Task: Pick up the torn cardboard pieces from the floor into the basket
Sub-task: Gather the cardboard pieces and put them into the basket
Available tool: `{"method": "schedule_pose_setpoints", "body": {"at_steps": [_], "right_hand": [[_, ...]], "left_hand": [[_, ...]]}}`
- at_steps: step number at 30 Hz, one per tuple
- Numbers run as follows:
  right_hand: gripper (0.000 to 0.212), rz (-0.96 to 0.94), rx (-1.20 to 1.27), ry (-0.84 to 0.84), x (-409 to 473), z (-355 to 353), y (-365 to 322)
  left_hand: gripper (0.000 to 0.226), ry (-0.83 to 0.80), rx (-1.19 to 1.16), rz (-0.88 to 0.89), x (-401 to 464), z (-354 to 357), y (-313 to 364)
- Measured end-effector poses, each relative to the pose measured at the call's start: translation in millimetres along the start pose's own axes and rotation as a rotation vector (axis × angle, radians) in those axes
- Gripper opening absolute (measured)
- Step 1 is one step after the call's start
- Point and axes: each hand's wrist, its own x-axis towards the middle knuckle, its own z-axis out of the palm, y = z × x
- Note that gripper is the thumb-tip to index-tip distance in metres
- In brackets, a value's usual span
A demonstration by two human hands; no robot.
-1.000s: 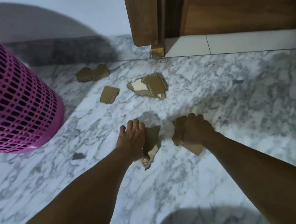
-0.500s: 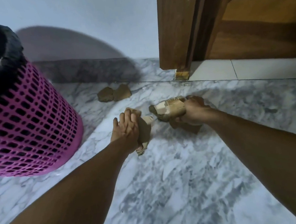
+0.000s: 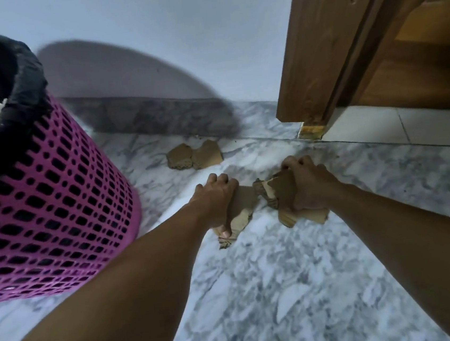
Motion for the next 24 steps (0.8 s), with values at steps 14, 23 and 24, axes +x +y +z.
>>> {"method": "schedule_pose_setpoints", "body": {"at_steps": [14, 23, 24], "right_hand": [[0.098, -0.006, -0.197, -0.039, 6, -14, -29], [0.074, -0.198, -0.358, 0.046, 22, -12, -48], [0.073, -0.199, -0.352, 0.052, 23, -11, -48]], "left_hand": [[0.095, 0.106, -0.333, -0.254, 23, -18, -66], [0.105, 0.211, -0.305, -0.435, 60, -31, -89], [0.107, 0.191, -0.386, -0.473, 66, -32, -88]]}}
